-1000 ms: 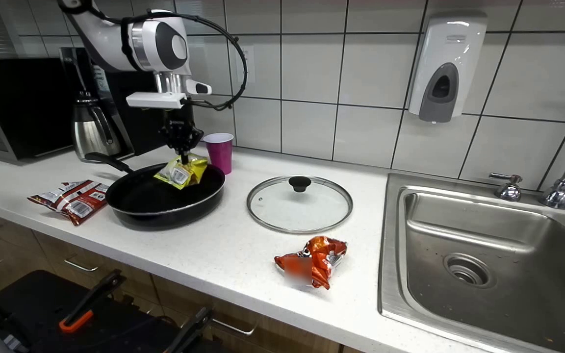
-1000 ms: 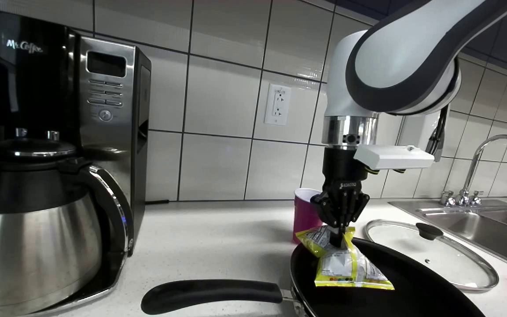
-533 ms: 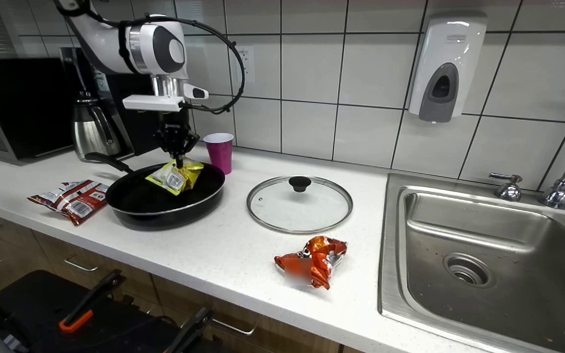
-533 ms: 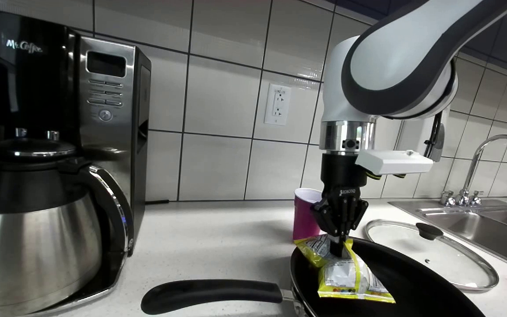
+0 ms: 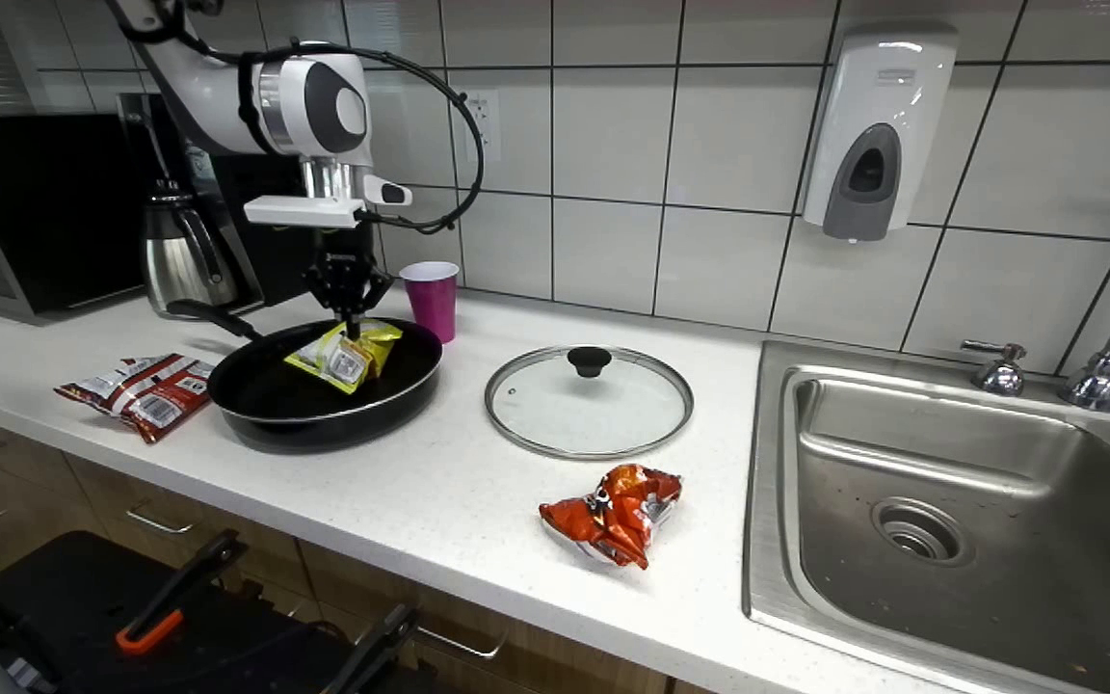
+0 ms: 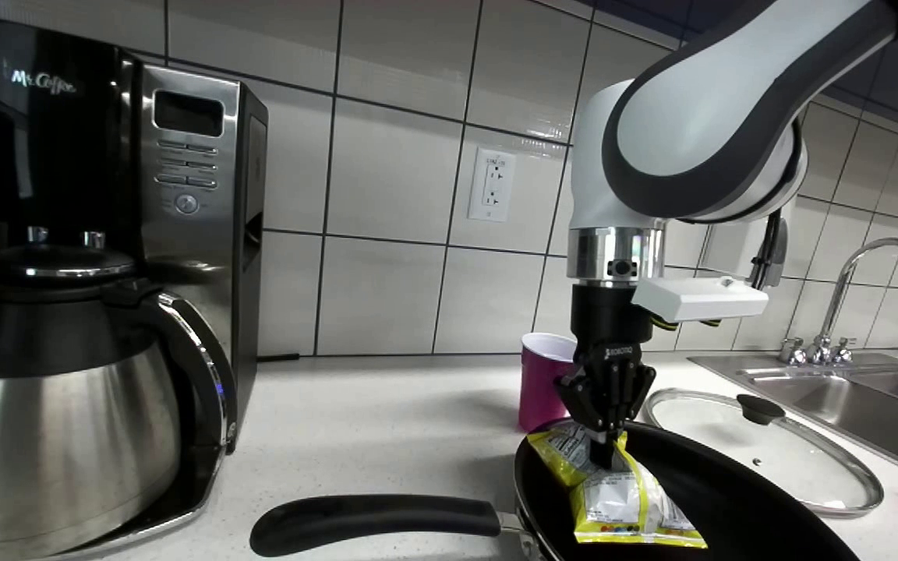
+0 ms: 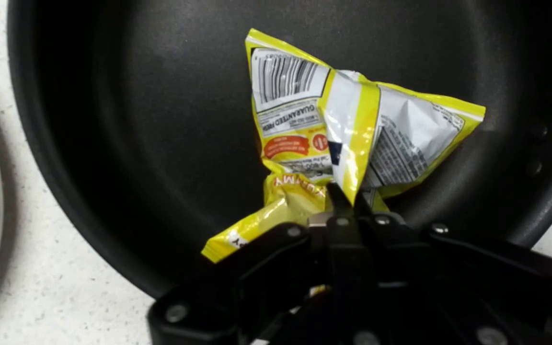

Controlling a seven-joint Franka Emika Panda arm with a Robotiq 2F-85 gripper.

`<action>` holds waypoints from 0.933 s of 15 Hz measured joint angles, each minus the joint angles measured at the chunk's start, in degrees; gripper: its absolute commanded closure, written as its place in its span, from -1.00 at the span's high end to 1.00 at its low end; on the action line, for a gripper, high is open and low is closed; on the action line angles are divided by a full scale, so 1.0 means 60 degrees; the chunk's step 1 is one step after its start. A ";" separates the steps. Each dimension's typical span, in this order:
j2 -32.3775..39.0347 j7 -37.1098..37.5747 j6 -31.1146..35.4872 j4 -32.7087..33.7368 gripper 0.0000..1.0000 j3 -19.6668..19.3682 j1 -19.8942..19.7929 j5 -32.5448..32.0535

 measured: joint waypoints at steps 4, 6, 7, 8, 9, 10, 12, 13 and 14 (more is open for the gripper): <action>0.0086 0.0010 0.0001 0.0051 -0.99 -0.0246 -0.0004 -0.0005; 0.0172 0.0010 0.0001 0.0147 -0.99 -0.0383 -0.0007 -0.0008; 0.0215 0.0011 0.0000 0.0189 -0.99 -0.0432 -0.0008 -0.0009; 0.0260 0.0015 0.0000 0.0229 -0.99 -0.0472 -0.0008 -0.0009; 0.0303 0.0017 0.0000 0.0263 -0.99 -0.0502 -0.0008 -0.0009; 0.0344 0.0018 0.0000 0.0297 -0.99 -0.0515 -0.0008 -0.0009; 0.0404 0.0018 -0.0003 0.0338 -0.99 -0.0516 -0.0007 -0.0009; 0.0414 0.0018 -0.0004 0.0342 -0.99 -0.0515 -0.0006 -0.0009; 0.0417 0.0018 -0.0004 0.0343 -0.99 -0.0511 -0.0005 -0.0009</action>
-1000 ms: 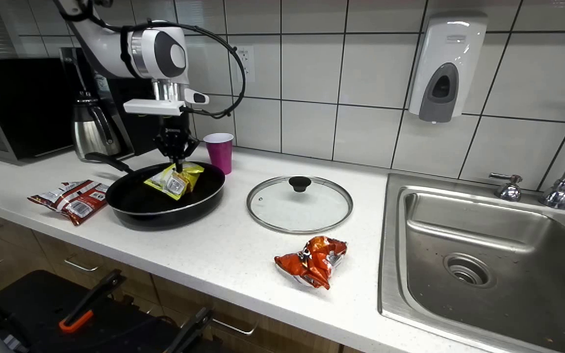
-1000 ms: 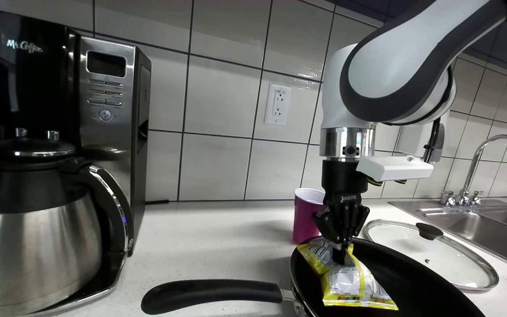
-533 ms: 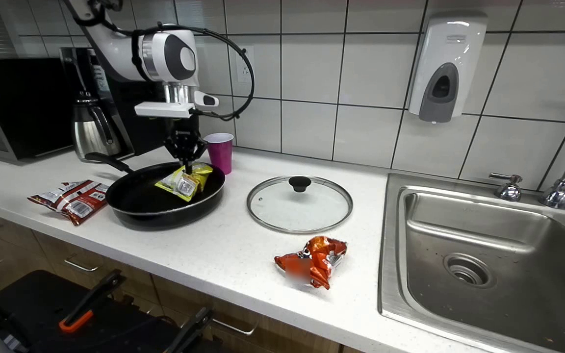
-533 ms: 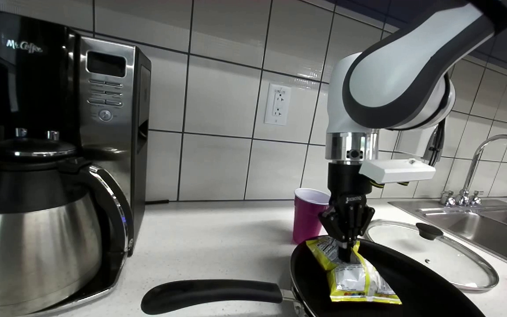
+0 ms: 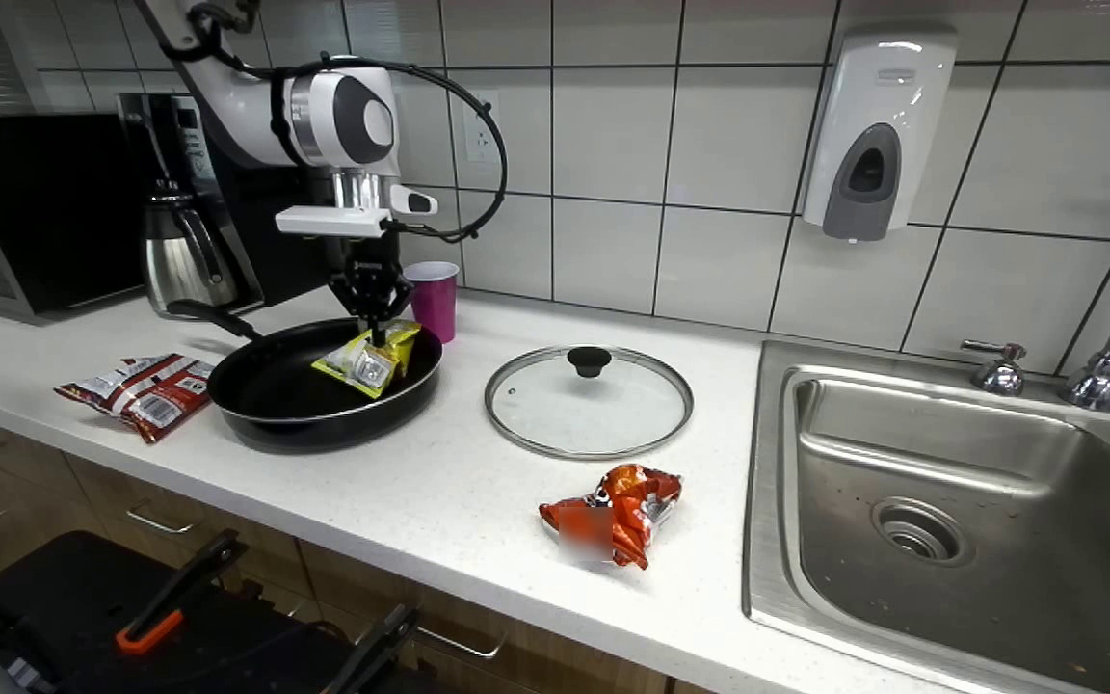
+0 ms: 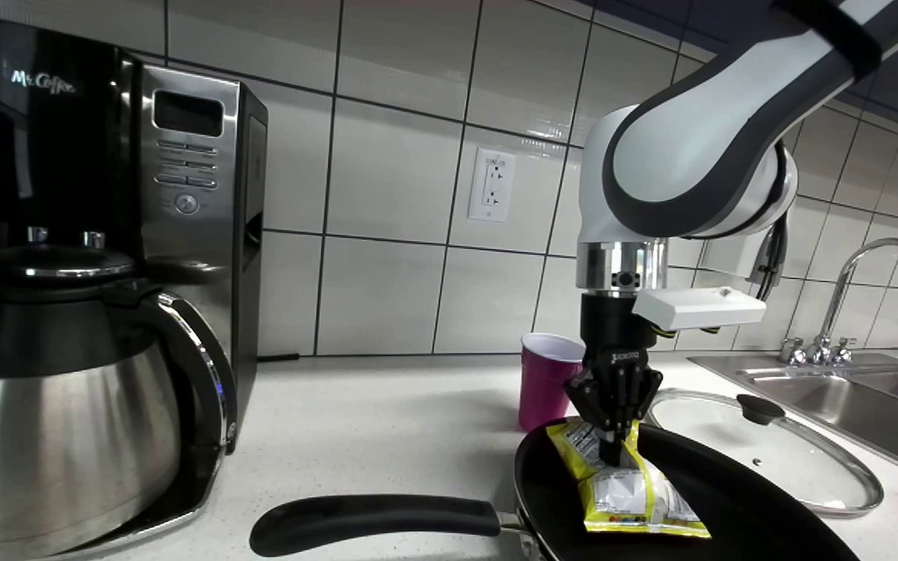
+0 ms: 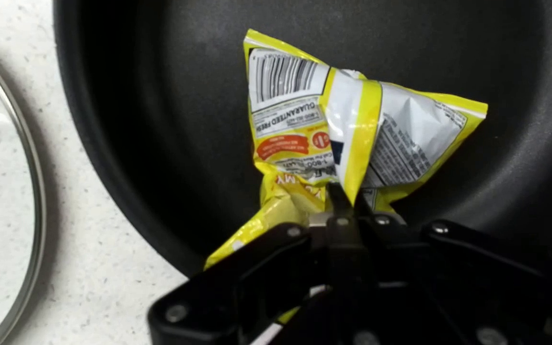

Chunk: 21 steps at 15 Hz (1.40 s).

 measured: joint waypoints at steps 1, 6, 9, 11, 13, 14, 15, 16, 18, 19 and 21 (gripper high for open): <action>0.0001 0.0000 -0.0001 0.0000 -0.99 0.0005 0.0000 0.0000; 0.0032 0.0000 -0.0001 0.0000 -0.99 0.0070 0.0006 0.0001; 0.0072 0.0000 -0.0001 0.0001 -0.99 0.0130 0.0006 0.0002; 0.0089 0.0000 -0.0001 0.0006 -0.44 0.0134 0.0006 0.0003; 0.0093 0.0000 -0.0001 0.0008 -0.16 0.0134 0.0006 0.0004; 0.0094 0.0000 -0.0001 0.0007 -0.03 0.0134 0.0006 0.0007; 0.0094 0.0000 -0.0001 0.0008 0.13 0.0134 0.0006 0.0009; 0.0094 0.0000 -0.0001 0.0009 0.27 0.0134 0.0006 0.0013; 0.0090 -0.0001 -0.0001 0.0013 0.57 0.0138 0.0006 0.0035; 0.0083 -0.0001 -0.0001 0.0014 0.74 0.0144 0.0006 0.0059; 0.0058 -0.0008 -0.0001 0.0015 1.00 0.0164 0.0006 0.0137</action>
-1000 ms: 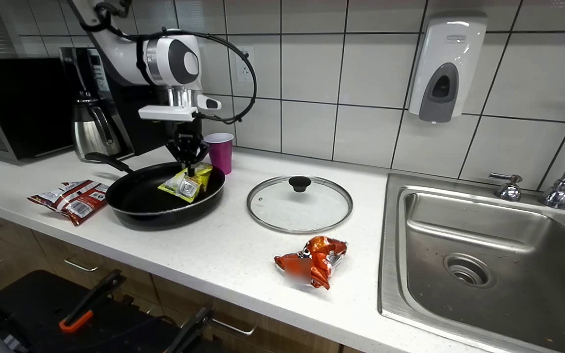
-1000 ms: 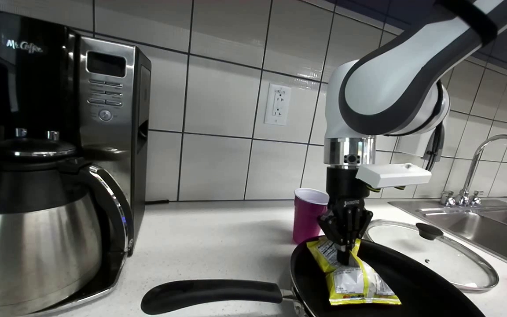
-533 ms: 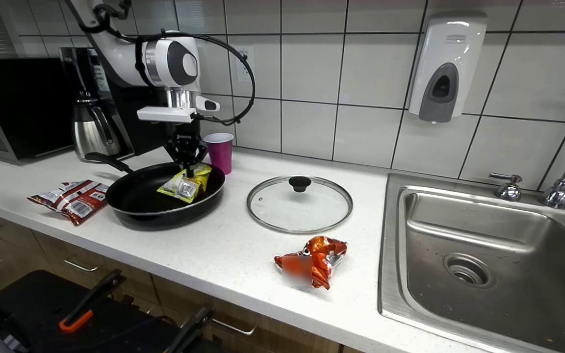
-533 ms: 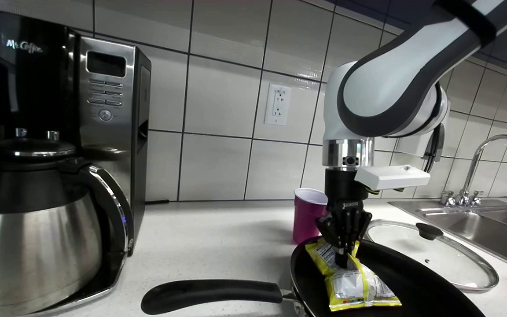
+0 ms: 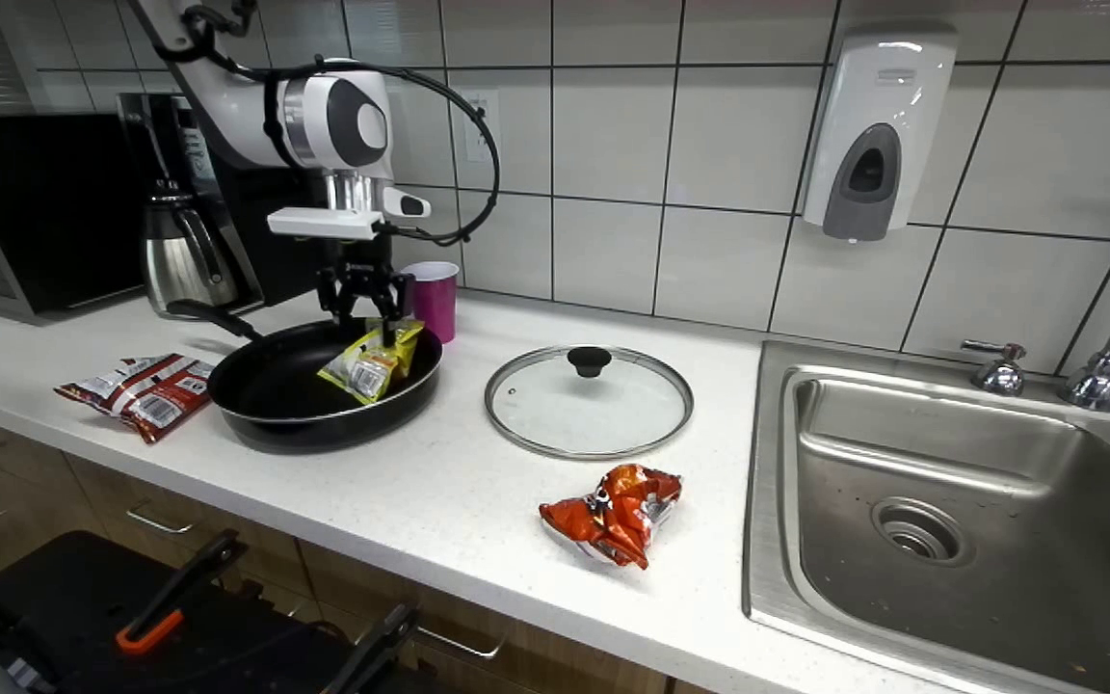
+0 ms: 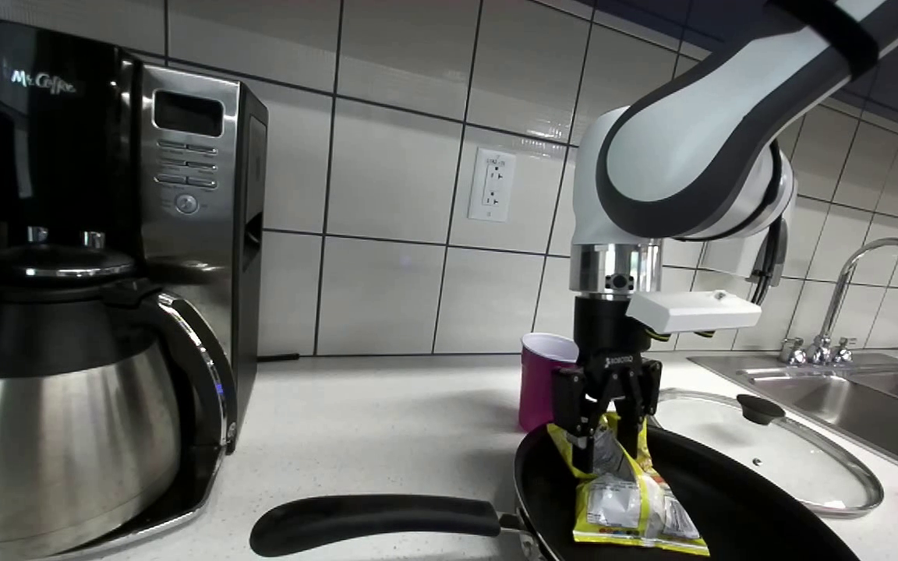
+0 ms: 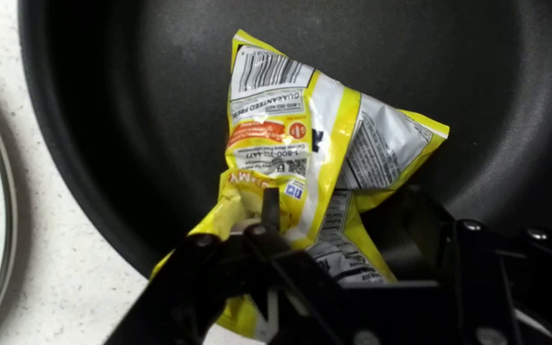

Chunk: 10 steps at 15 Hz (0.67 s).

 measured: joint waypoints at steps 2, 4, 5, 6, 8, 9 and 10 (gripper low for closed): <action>-0.0035 -0.0005 0.0000 0.0000 1.00 0.0029 0.0000 0.0065; -0.0077 -0.0009 0.0000 0.0000 1.00 0.0068 0.0000 0.0104; -0.0106 -0.0011 0.0000 0.0000 1.00 0.0085 0.0000 0.0122; -0.0137 -0.0013 0.0000 0.0000 1.00 0.0096 0.0000 0.0140; -0.0248 -0.0014 0.0000 0.0000 1.00 0.0100 -0.0004 0.0159; -0.0332 -0.0014 -0.0001 -0.0001 1.00 0.0100 -0.0013 0.0181; -0.0432 -0.0014 -0.0004 -0.0003 1.00 0.0100 -0.0031 0.0216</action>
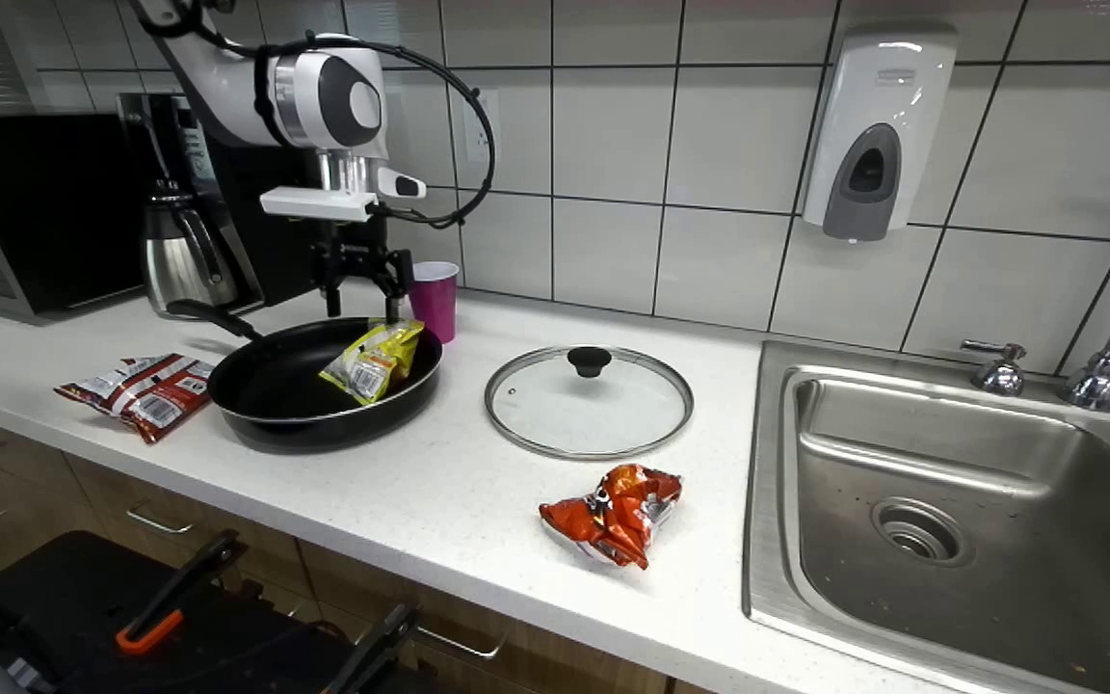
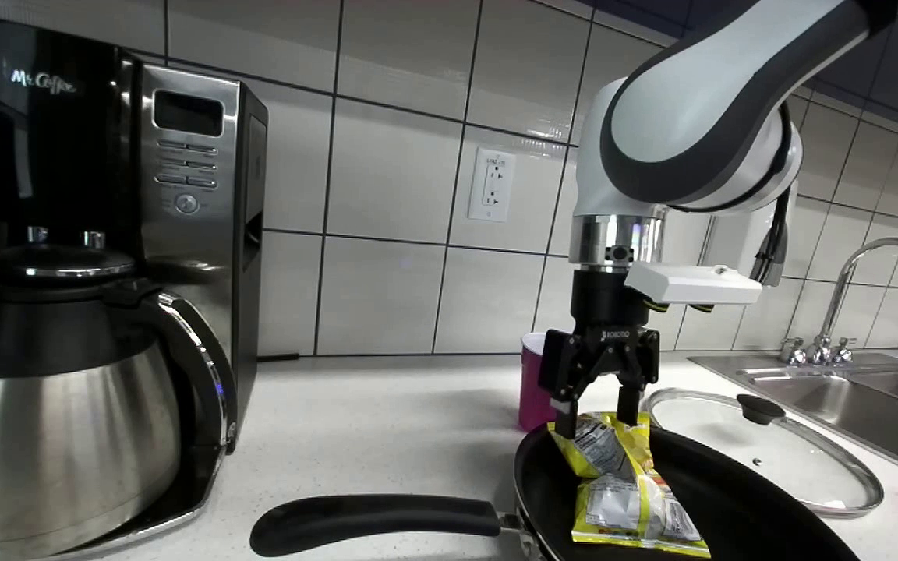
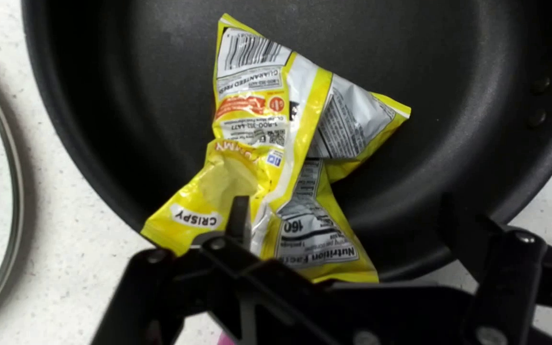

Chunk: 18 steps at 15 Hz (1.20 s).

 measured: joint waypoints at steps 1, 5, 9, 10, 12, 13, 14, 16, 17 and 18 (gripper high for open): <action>-0.0113 0.0000 -0.0007 -0.0009 1.00 -0.0001 -0.0027 0.0036; -0.0598 -0.0001 -0.0129 -0.0136 1.00 -0.0031 -0.0199 0.0166; -0.1117 -0.0001 -0.0251 -0.0524 1.00 -0.0183 -0.0464 0.0227; -0.1247 -0.0001 -0.0257 -0.0656 1.00 -0.0243 -0.0541 0.0228; -0.1519 -0.0018 -0.0275 -0.0933 1.00 -0.0370 -0.0710 0.0228; -0.1662 -0.0048 -0.0303 -0.1071 1.00 -0.0437 -0.0799 0.0228; -0.1788 -0.0083 -0.0337 -0.1200 1.00 -0.0501 -0.0882 0.0228; -0.2063 -0.0180 -0.0433 -0.1473 1.00 -0.0645 -0.1053 0.0228; -0.2199 -0.0229 -0.0492 -0.1605 1.00 -0.0714 -0.1139 0.0228; -0.2334 -0.0294 -0.0550 -0.1742 1.00 -0.0792 -0.1214 0.0228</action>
